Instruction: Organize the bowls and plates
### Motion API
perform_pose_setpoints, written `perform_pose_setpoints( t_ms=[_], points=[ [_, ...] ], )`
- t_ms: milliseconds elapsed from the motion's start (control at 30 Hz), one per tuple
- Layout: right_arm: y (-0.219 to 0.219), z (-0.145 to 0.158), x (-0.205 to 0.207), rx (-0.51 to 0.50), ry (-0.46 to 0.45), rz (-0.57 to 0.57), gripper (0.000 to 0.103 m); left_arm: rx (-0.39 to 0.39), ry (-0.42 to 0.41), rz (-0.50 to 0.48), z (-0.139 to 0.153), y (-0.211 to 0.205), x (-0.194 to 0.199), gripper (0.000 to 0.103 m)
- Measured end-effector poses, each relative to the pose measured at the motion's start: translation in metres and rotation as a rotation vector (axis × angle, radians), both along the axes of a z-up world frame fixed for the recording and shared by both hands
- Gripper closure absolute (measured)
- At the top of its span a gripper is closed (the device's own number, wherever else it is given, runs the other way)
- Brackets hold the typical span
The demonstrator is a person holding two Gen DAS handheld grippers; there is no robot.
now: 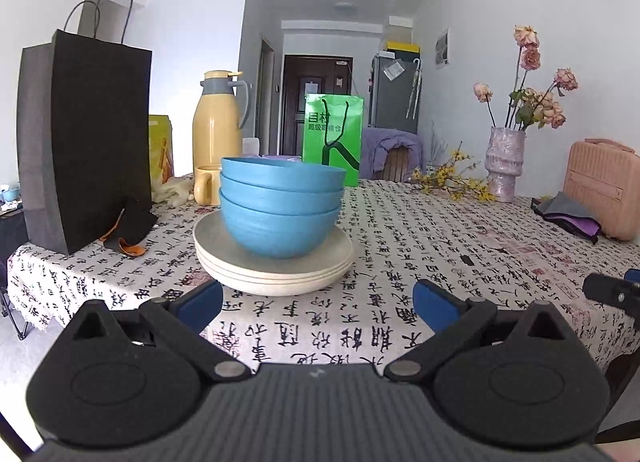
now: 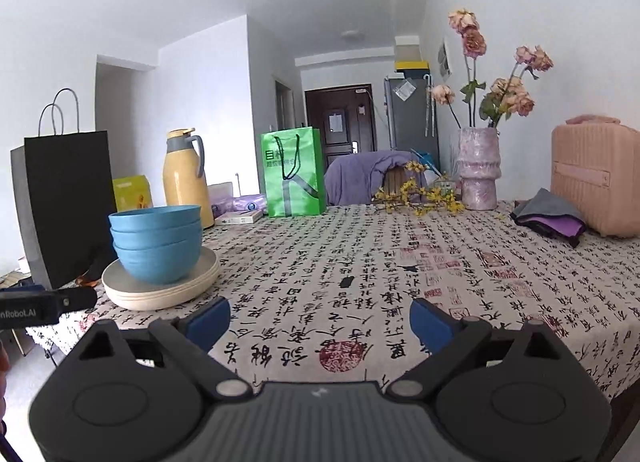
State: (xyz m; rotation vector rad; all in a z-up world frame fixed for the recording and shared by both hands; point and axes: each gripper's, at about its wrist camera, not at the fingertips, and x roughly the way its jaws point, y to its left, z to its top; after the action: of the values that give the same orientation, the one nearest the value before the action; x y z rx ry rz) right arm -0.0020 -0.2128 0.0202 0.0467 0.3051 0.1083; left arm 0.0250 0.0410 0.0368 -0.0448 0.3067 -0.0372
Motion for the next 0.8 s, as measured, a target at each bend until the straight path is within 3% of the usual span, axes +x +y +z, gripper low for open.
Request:
perform_pose_setpoints(
  t_ms=[800],
  points=[
    [0.002, 0.002, 0.002, -0.018, -0.027, 0.005, 0.005, 0.019, -0.053, -0.019, 0.012, -0.005, -0.010, 0.000]
  ],
)
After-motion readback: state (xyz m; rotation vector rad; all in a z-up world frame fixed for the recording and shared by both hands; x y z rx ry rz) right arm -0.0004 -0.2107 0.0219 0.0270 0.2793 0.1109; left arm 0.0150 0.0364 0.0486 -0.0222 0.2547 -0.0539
